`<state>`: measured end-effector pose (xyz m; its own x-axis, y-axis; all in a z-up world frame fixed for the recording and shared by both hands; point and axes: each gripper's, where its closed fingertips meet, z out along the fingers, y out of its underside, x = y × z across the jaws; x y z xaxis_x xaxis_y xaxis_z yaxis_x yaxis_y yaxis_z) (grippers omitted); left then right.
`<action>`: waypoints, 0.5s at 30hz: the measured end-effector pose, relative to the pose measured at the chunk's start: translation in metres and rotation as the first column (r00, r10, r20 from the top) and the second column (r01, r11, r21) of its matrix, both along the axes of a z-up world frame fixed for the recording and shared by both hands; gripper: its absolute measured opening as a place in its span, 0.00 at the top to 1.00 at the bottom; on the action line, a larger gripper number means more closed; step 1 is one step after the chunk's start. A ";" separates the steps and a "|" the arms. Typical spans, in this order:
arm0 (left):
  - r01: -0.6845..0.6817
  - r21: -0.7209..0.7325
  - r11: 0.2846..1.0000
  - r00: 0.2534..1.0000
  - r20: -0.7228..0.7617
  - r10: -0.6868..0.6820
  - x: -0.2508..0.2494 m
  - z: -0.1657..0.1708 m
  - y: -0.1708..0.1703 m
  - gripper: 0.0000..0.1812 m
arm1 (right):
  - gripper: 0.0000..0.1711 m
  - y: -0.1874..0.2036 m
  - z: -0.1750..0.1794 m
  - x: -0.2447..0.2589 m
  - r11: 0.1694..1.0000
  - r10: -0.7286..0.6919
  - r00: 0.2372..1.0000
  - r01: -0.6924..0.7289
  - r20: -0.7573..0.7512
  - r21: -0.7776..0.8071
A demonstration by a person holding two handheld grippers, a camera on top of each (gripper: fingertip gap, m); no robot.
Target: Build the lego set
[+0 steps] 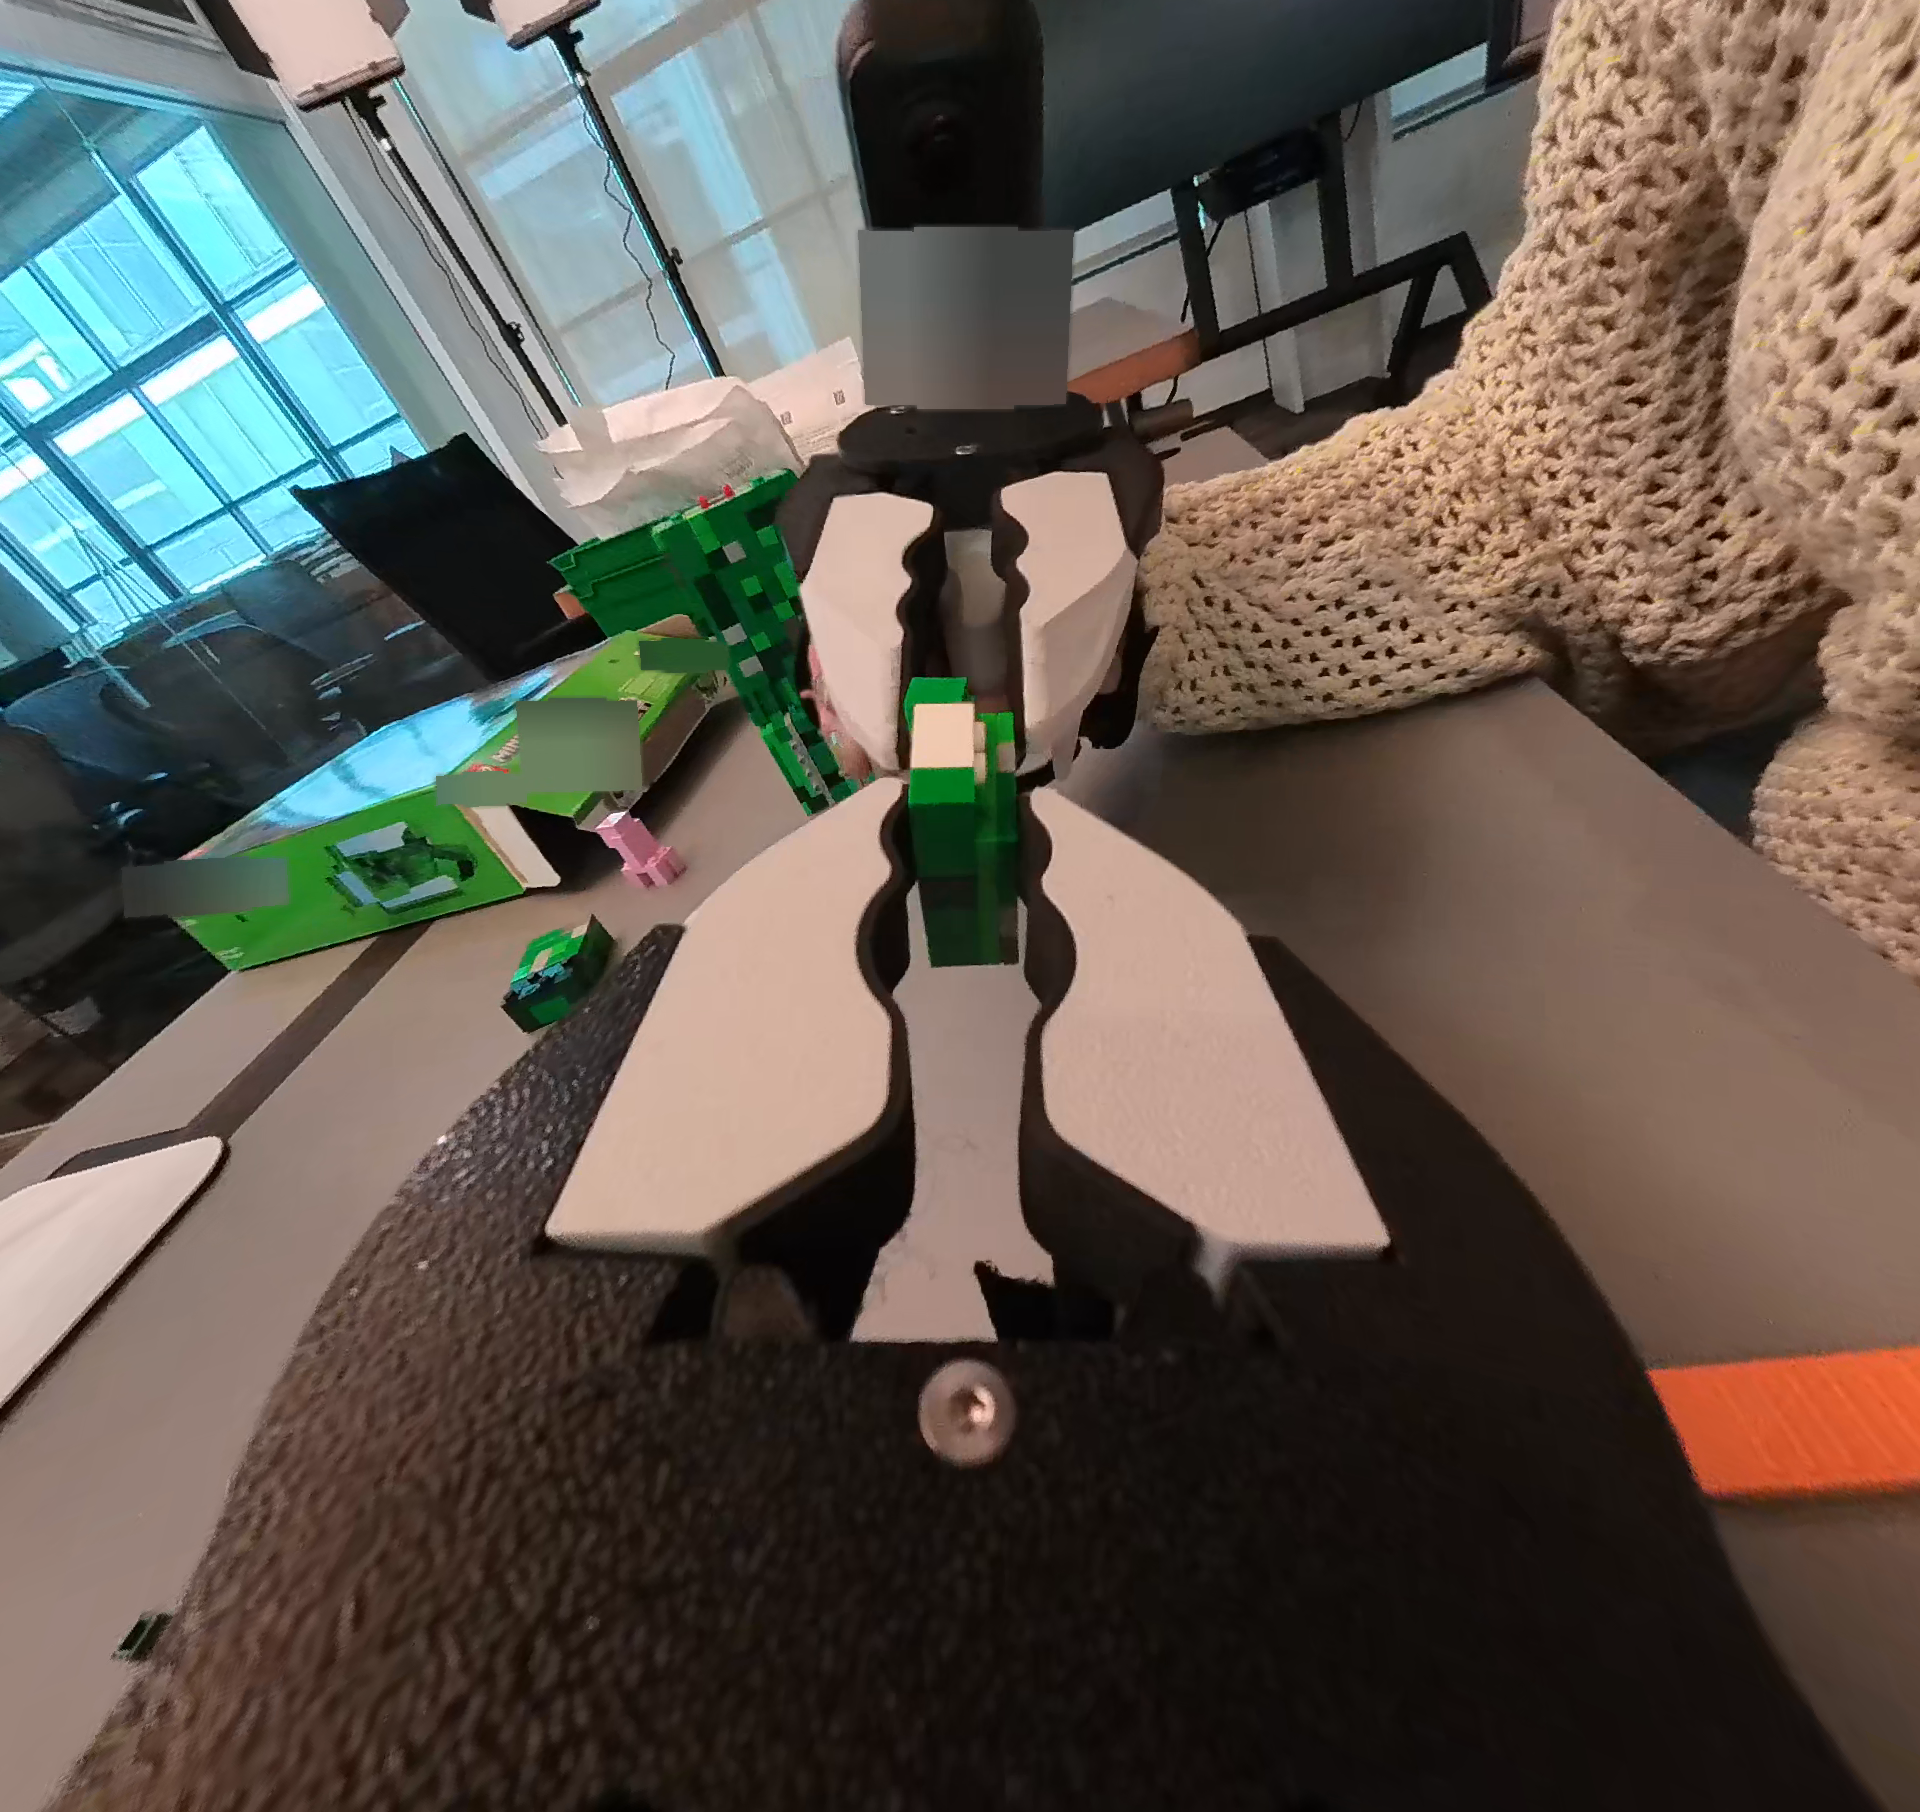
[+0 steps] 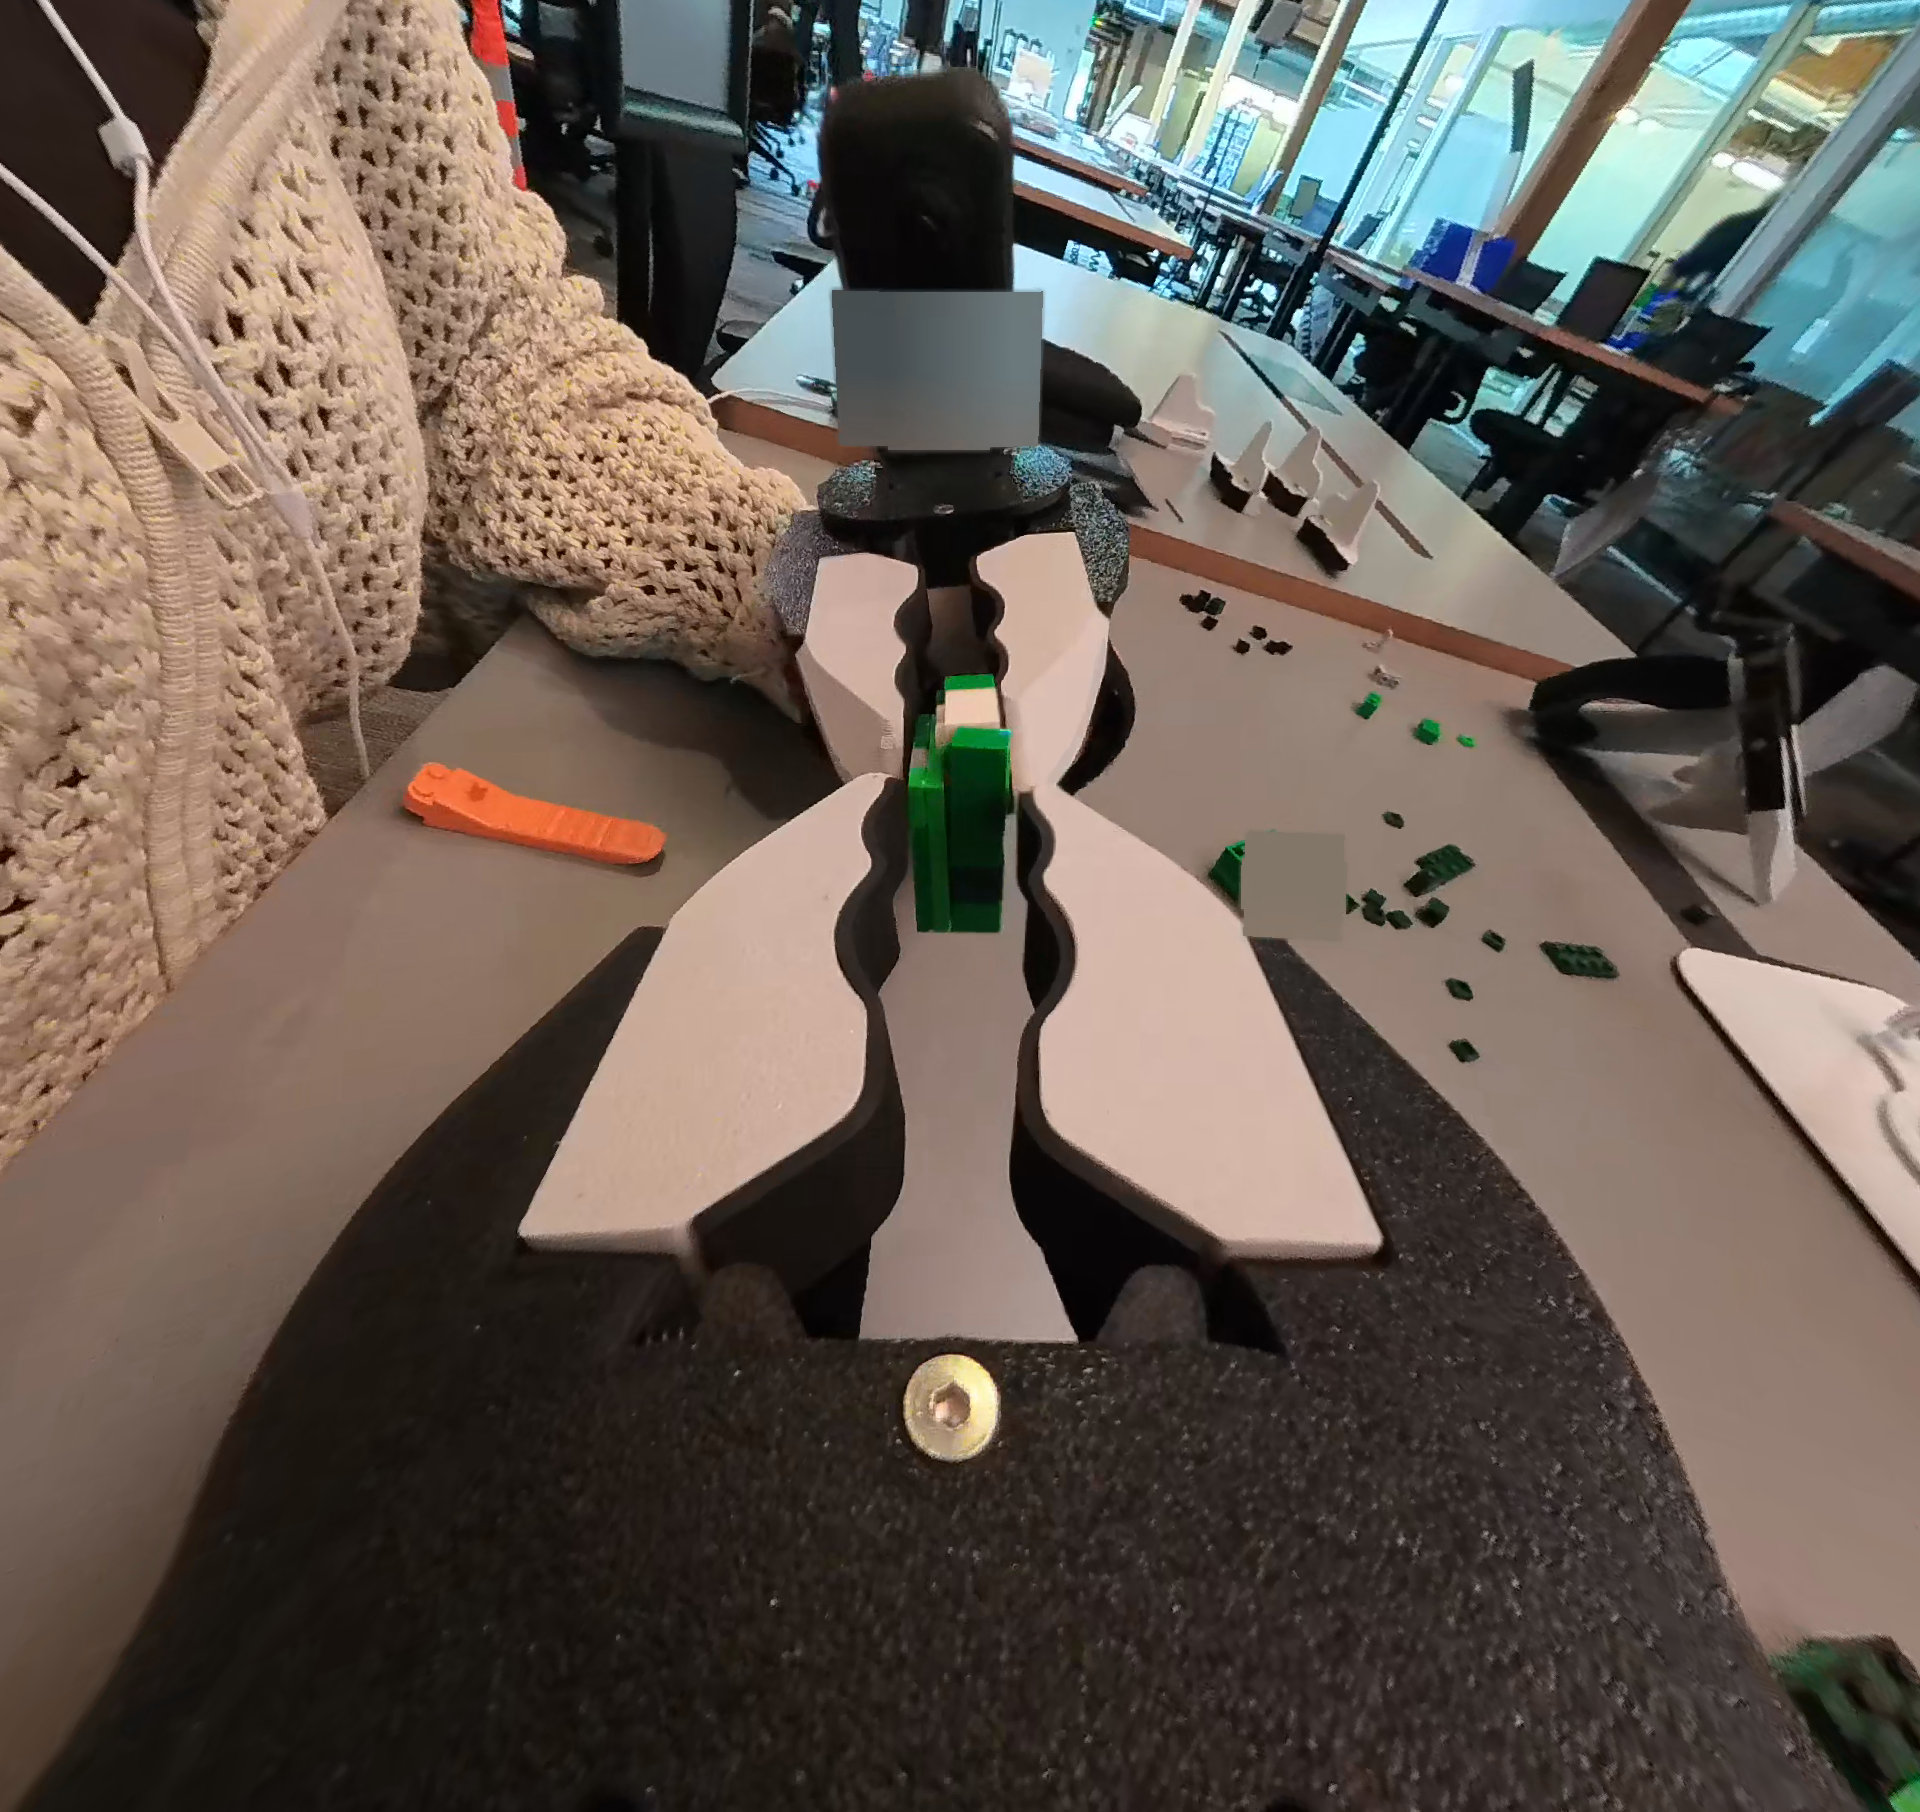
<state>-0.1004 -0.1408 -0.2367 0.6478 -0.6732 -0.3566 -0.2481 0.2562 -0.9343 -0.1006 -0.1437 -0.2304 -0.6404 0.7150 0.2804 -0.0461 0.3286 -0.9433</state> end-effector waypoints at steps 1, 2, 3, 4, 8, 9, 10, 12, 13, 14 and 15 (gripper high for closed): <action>0.002 -0.001 1.000 1.000 0.007 -0.002 0.000 0.001 0.000 0.91 | 0.88 0.000 0.001 0.000 1.000 -0.006 1.000 0.006 -0.005 -0.002; 0.004 -0.004 1.000 1.000 0.013 -0.004 0.000 0.001 0.000 0.91 | 0.88 0.001 0.002 0.000 1.000 -0.008 1.000 0.008 -0.008 -0.002; 0.007 -0.007 1.000 1.000 0.018 -0.007 0.000 0.002 -0.001 0.91 | 0.87 0.001 0.003 -0.001 1.000 -0.016 1.000 0.016 -0.011 0.000; 0.012 -0.009 1.000 1.000 0.022 -0.012 0.000 0.002 -0.001 0.91 | 0.86 0.002 0.003 -0.001 1.000 -0.022 1.000 0.022 -0.013 0.003; 0.013 -0.016 1.000 1.000 0.028 -0.013 -0.001 0.003 -0.001 0.91 | 0.84 -0.001 0.004 0.000 1.000 -0.018 1.000 0.018 0.013 0.003; 0.011 -0.017 1.000 1.000 0.026 -0.011 -0.001 0.003 -0.001 0.91 | 0.84 -0.001 0.003 0.000 1.000 -0.023 1.000 0.023 0.020 0.010; 0.011 -0.017 1.000 1.000 0.026 -0.011 -0.002 0.003 -0.001 0.91 | 0.84 -0.001 0.003 -0.001 0.999 -0.028 0.999 0.028 0.016 0.018; 0.010 -0.020 1.000 1.000 0.021 -0.010 -0.002 0.003 -0.001 0.91 | 0.84 -0.001 0.004 -0.002 0.999 -0.039 0.999 0.039 0.004 0.027; 0.010 -0.023 1.000 1.000 0.017 -0.009 -0.001 0.002 -0.001 0.91 | 0.84 -0.002 0.004 -0.002 0.999 -0.041 0.999 0.041 0.001 0.030; 0.010 -0.027 1.000 1.000 0.014 -0.010 -0.001 0.002 -0.001 0.91 | 0.85 -0.003 0.004 -0.002 0.999 -0.040 0.999 0.040 0.000 0.032; 0.010 -0.031 0.999 1.000 0.013 -0.010 -0.001 0.001 -0.001 0.91 | 0.88 -0.003 0.004 -0.002 0.999 -0.038 0.999 0.038 -0.002 0.038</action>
